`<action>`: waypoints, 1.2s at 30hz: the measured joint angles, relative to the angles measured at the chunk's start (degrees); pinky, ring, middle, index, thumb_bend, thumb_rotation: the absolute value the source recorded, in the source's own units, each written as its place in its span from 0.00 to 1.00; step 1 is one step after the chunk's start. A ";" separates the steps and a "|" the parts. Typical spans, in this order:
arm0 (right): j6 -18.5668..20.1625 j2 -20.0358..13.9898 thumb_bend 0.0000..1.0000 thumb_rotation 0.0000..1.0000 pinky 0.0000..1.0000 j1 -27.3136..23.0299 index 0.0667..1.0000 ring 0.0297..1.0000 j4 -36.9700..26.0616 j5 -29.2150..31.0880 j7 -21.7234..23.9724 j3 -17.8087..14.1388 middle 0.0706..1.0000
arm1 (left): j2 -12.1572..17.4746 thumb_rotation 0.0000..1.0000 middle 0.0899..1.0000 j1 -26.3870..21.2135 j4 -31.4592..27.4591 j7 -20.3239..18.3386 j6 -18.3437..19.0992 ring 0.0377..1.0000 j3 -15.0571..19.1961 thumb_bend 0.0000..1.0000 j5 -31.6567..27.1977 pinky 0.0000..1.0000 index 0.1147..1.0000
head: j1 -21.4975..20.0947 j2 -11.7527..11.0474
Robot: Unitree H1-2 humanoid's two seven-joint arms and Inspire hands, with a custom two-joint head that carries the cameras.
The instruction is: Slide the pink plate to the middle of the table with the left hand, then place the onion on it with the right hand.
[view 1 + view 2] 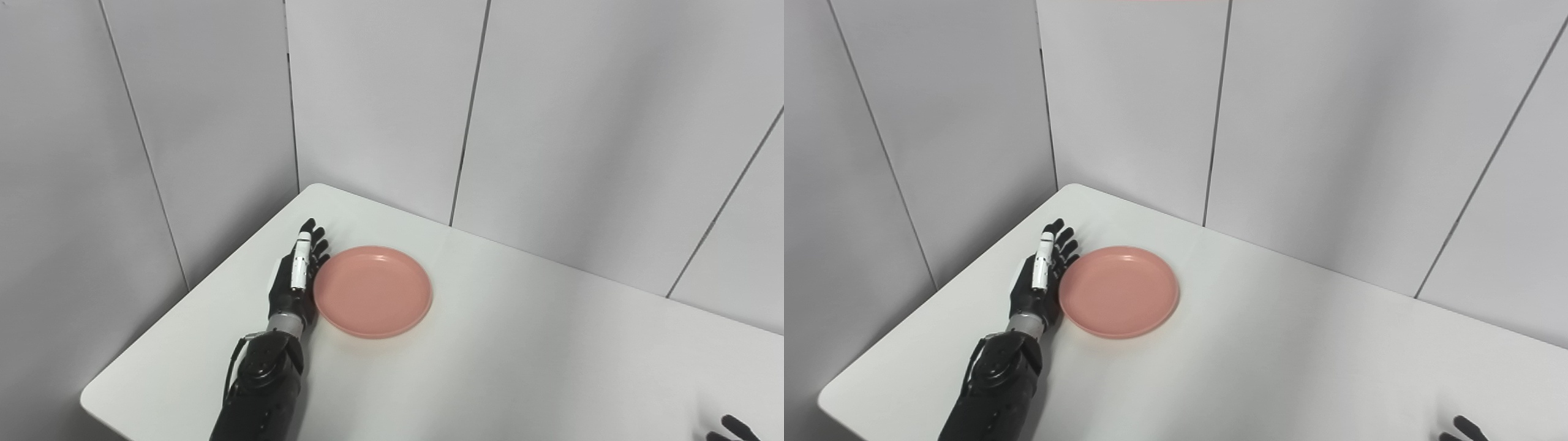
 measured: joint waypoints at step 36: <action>0.09 0.30 0.59 0.91 0.96 2.08 0.96 0.97 -2.25 -2.09 -0.33 0.63 1.00 | -2.90 1.00 0.95 -2.34 -0.37 -4.65 3.85 0.95 -8.62 0.42 1.49 0.93 0.91 | -5.98 3.52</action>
